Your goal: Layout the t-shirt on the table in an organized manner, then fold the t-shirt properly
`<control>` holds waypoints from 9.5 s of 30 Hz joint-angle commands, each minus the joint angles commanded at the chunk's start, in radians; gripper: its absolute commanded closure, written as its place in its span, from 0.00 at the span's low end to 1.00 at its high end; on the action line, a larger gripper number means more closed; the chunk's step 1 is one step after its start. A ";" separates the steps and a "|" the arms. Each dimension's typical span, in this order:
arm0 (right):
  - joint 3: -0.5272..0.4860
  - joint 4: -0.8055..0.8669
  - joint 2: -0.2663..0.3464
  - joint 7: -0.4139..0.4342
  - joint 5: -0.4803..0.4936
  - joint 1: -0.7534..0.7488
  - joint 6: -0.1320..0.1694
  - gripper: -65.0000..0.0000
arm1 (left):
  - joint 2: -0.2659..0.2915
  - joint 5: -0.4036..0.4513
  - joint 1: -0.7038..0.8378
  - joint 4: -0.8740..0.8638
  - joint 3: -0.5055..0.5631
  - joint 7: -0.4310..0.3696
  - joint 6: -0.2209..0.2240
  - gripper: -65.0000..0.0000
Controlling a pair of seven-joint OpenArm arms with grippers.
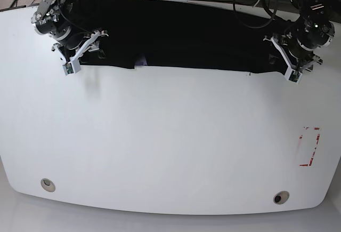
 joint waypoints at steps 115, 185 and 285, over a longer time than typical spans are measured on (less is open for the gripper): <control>-0.141 -0.342 0.219 0.209 -0.138 0.384 0.000 0.90 | -0.035 0.000 -0.310 -0.262 0.117 -0.075 0.006 0.43; -0.132 -0.284 0.224 0.236 -0.140 0.218 0.000 0.26 | -0.032 0.000 -0.304 -0.264 0.117 -0.075 0.006 0.43; -0.121 -0.284 0.141 0.132 -0.048 0.315 0.000 0.49 | -0.034 0.000 -0.302 -0.264 0.117 -0.075 0.006 0.43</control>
